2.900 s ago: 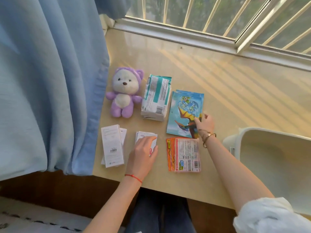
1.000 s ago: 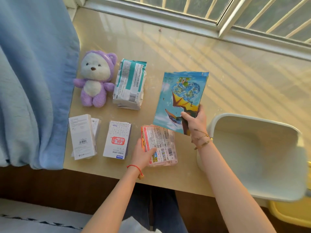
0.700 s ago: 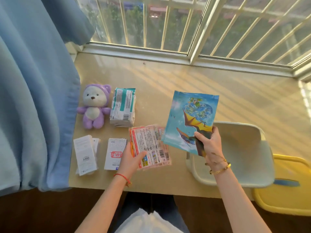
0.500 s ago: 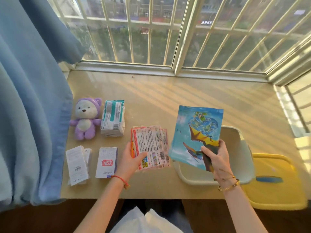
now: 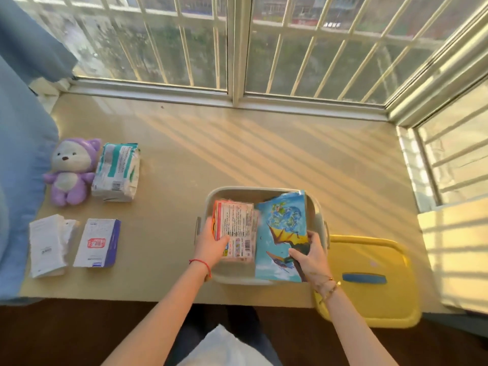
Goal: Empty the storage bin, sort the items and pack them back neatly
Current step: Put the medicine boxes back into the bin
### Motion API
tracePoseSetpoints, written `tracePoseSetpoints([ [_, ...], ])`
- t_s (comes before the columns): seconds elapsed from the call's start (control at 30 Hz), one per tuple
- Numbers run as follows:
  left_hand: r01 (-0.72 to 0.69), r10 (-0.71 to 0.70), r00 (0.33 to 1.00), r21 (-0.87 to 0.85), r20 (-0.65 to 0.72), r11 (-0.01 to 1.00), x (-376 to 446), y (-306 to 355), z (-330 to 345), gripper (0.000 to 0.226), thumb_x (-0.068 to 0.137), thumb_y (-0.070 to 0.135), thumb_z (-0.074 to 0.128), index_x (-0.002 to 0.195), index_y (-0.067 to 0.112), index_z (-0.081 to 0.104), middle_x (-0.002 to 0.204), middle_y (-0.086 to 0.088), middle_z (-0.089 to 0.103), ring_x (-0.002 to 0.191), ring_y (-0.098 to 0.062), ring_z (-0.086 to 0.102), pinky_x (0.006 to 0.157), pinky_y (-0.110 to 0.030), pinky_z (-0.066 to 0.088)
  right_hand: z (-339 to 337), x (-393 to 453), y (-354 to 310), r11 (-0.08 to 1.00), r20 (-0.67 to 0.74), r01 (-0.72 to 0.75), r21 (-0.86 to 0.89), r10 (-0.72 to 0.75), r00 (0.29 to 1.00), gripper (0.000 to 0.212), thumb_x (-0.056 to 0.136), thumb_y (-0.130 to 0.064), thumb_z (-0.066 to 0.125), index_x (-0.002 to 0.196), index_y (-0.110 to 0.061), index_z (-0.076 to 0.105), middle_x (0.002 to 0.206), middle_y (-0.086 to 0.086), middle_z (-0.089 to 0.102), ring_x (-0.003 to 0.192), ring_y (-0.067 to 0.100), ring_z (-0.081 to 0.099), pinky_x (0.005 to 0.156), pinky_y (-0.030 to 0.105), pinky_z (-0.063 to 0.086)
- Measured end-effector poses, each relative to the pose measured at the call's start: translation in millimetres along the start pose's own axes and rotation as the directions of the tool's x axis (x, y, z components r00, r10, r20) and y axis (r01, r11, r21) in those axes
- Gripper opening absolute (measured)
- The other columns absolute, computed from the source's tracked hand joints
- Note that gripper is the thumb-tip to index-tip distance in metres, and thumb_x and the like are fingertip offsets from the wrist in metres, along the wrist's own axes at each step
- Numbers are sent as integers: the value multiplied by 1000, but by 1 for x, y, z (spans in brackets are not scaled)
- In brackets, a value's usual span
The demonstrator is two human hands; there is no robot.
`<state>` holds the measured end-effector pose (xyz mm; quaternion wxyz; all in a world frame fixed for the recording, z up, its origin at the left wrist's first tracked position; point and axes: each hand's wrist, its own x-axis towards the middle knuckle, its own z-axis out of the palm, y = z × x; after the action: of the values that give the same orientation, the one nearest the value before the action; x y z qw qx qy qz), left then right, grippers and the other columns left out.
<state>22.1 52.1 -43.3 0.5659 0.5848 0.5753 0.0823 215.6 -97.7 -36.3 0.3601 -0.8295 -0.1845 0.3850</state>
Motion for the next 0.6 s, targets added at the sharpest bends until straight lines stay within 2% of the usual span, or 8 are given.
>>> tracePoseSetpoints([
  [0.03,22,-22,1000,20,-16,1000,5,-2,9,46,86,5,61,127,18,45,118,0,60,102,-12,59,85,-34,55,0,10,5,1000,29,-16,-14,17,999,47,80,-5,69,115,-16,39,107,0,57,97,10,59,85,27,53],
  [0.07,42,-41,999,41,-31,998,10,-6,16,45,86,4,61,126,17,45,119,-2,60,103,-14,59,85,-34,54,1,19,9,999,55,-31,-40,34,998,47,80,-4,68,116,-15,39,109,3,57,99,13,59,86,30,51],
  [0.17,87,-77,994,126,-80,988,26,-20,32,39,86,6,61,121,15,46,119,-7,62,107,-24,61,89,-40,52,7,44,22,990,88,-78,-117,88,992,49,81,-5,67,120,-12,39,109,4,57,100,17,57,86,29,49],
  [0.27,140,-127,988,169,-87,976,40,-34,45,34,86,4,59,117,14,47,118,-10,64,105,-27,62,90,-40,52,19,64,37,975,90,-144,-167,160,983,47,81,-2,65,121,-11,41,105,2,56,99,18,57,84,27,47],
  [0.4,212,-193,974,181,-121,960,53,-49,62,30,85,2,54,113,14,48,115,-13,65,104,-32,62,91,-41,50,33,81,56,946,33,-231,-229,245,969,42,79,-1,60,117,-11,44,103,7,58,103,29,58,83,31,47],
  [0.5,270,-246,956,154,-158,950,59,-59,66,26,88,3,51,113,10,49,115,-15,64,107,-33,60,91,-39,47,38,90,63,895,-6,-271,-355,288,958,42,82,-8,61,119,-7,41,115,15,59,106,36,58,87,37,48],
  [0.6,301,-278,948,153,-157,941,67,-66,66,27,89,4,51,115,9,48,117,-15,63,108,-32,60,90,-37,47,42,98,65,832,-10,-265,-486,299,954,46,86,-14,62,123,-2,37,117,19,59,106,37,59,80,36,47],
])
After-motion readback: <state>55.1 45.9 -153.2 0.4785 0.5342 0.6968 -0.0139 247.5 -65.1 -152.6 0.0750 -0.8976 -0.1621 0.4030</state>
